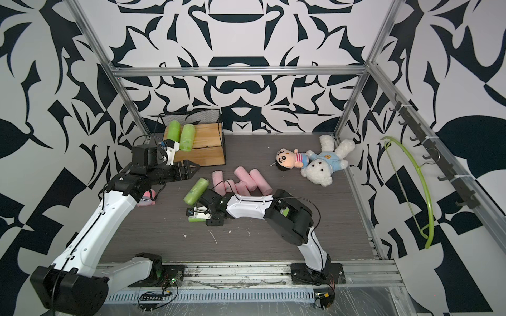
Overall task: Sort the rolls of trash bags by color and place them on the shelf
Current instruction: Pick up the roll of trash bags from the center of the board.
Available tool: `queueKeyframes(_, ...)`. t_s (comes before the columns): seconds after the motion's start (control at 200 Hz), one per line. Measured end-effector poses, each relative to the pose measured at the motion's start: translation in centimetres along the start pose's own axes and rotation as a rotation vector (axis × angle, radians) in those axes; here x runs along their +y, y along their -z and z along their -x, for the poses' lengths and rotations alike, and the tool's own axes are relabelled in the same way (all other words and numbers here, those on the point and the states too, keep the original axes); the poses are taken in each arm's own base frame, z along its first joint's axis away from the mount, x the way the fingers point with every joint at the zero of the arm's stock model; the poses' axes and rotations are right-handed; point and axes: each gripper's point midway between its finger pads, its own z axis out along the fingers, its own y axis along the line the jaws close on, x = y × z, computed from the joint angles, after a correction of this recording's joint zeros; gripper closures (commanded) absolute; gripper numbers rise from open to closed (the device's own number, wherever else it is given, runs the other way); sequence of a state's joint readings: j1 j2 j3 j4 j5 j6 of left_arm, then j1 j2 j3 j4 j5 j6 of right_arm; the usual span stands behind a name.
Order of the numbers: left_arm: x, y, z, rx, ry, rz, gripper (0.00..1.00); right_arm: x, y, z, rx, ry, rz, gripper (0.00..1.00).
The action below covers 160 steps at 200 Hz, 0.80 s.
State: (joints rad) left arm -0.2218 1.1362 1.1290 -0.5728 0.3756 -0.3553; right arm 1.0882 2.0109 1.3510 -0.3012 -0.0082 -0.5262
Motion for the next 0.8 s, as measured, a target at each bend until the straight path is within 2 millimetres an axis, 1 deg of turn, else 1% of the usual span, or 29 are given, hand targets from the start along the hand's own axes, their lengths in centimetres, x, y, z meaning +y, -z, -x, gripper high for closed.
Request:
queueKeyframes(0.1, -0.7, 0.3, -0.2, 0.006, -0.002, -0.037, 0.22, 0.3, 1.3, -1.0, 0.007, -0.021, -0.023, 0.64)
queueKeyframes(0.21, -1.2, 0.1, -0.7, 0.023, 0.006, -0.071, 0.21, 0.1, 3.3, -1.5, -0.014, -0.045, -0.073, 0.66)
queueKeyframes(0.385, -1.5, -0.6, -2.6, 0.084, 0.035, -0.135, 0.21, -0.9, 7.7, -1.7, -0.097, -0.078, -0.177, 0.67)
queueKeyframes(0.555, -2.4, -1.2, -4.1, 0.149, 0.053, -0.233, 0.20, -1.9, 11.9, -1.8, -0.196, -0.106, -0.275, 0.67)
queueKeyframes(0.675, -3.6, -1.4, -5.4, 0.195, 0.047, -0.308, 0.19, -2.8, 14.5, -2.0, -0.262, -0.127, -0.330, 0.67)
queueKeyframes(0.8, -5.7, -1.5, -6.9, 0.256, -0.002, -0.393, 0.17, -4.1, 16.6, -2.6, -0.310, -0.158, -0.381, 0.67)
